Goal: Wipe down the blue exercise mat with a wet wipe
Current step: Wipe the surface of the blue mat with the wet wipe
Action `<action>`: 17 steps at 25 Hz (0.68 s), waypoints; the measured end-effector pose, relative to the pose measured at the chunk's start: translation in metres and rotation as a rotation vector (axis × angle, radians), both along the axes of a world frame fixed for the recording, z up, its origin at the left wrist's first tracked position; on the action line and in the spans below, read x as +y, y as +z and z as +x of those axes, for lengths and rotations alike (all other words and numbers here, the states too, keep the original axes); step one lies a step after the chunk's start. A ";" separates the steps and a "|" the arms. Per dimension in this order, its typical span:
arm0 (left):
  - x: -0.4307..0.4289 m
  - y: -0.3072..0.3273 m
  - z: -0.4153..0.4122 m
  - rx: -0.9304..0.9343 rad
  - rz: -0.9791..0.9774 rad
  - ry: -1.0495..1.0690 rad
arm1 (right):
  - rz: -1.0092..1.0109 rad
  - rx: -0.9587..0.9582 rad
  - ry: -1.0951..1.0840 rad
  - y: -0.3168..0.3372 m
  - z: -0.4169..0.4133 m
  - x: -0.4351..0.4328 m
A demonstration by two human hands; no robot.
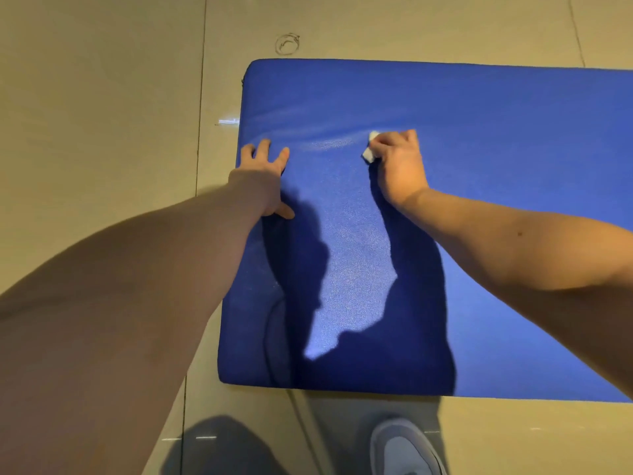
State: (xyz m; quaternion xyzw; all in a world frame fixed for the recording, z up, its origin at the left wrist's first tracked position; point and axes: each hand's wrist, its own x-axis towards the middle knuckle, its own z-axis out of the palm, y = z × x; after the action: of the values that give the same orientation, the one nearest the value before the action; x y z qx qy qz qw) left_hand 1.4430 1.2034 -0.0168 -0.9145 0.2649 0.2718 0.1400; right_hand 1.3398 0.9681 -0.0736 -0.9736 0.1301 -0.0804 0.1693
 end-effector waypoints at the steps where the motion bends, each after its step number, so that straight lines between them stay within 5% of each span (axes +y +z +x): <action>1: -0.001 0.000 0.000 -0.002 0.004 -0.002 | 0.003 0.044 -0.090 -0.001 0.004 -0.004; 6: 0.000 -0.004 0.001 -0.042 0.006 -0.023 | 0.225 -0.035 -0.031 -0.005 0.030 0.067; 12: -0.002 -0.007 0.004 -0.032 0.020 -0.022 | 0.017 -0.001 0.341 -0.001 0.039 0.038; 17: -0.013 0.000 0.008 -0.030 0.064 -0.030 | -0.084 0.124 -0.089 0.000 0.039 -0.026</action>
State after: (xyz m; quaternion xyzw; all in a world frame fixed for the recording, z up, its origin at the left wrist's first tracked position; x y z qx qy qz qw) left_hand 1.4510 1.1905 -0.0165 -0.9096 0.2675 0.2641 0.1770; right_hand 1.3787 0.9416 -0.0741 -0.9762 0.1799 -0.0330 0.1163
